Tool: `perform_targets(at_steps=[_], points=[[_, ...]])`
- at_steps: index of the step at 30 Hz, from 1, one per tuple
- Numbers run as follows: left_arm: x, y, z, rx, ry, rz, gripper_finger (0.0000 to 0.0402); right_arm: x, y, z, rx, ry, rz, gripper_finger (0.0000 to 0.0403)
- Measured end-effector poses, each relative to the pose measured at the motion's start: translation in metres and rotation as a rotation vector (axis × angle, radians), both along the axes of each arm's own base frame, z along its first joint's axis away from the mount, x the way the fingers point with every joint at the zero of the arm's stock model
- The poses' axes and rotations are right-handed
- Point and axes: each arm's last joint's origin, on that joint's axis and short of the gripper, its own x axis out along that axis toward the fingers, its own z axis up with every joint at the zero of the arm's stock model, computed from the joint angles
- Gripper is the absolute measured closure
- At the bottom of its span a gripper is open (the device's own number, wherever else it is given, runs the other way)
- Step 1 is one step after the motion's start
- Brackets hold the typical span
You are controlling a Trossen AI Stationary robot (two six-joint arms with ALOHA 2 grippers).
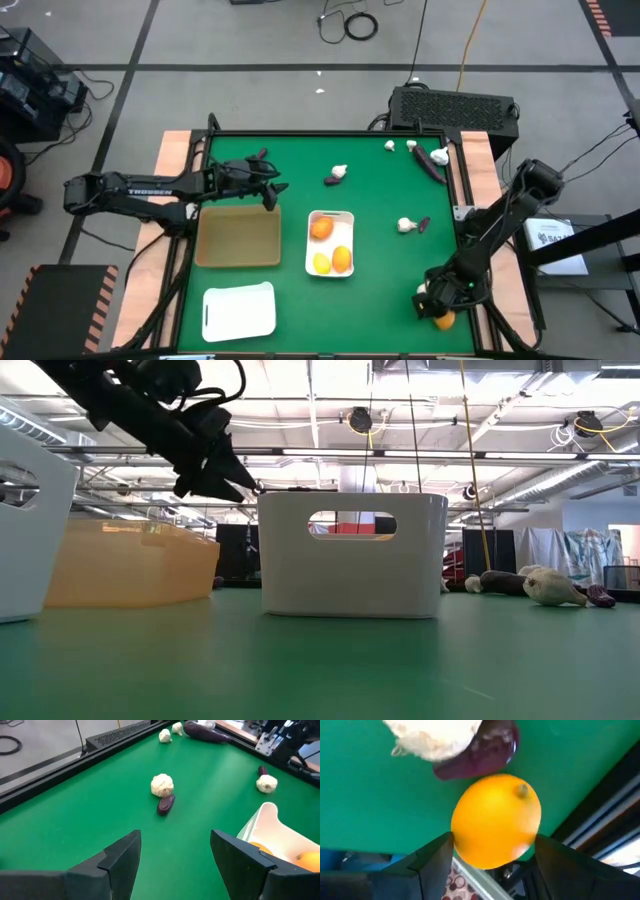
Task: Sort produce into baskets
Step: Put the yellow lemon into the top white bin
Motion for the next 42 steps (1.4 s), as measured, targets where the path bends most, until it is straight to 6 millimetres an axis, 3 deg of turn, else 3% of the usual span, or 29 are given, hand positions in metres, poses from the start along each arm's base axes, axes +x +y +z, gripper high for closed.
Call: perform_targets(at_steps=[10, 24, 33, 42], points=[[0.003, 0.001, 0.006, 0.018, -0.071, -0.001, 0.0155, 0.006, 0.007, -0.024, -0.053, 0.060, 0.028, 0.0135], [0.005, 0.000, 0.011, 0.015, -0.122, -0.033, 0.0155, 0.003, 0.004, -0.025, -0.089, 0.045, 0.064, 0.0166], [0.005, 0.000, 0.011, 0.011, -0.126, -0.041, 0.0155, -0.006, -0.009, -0.010, -0.130, 0.021, 0.067, 0.0167], [0.005, 0.000, 0.011, 0.008, -0.127, -0.041, 0.0155, -0.020, -0.028, 0.023, -0.117, -0.036, 0.036, 0.0167]])
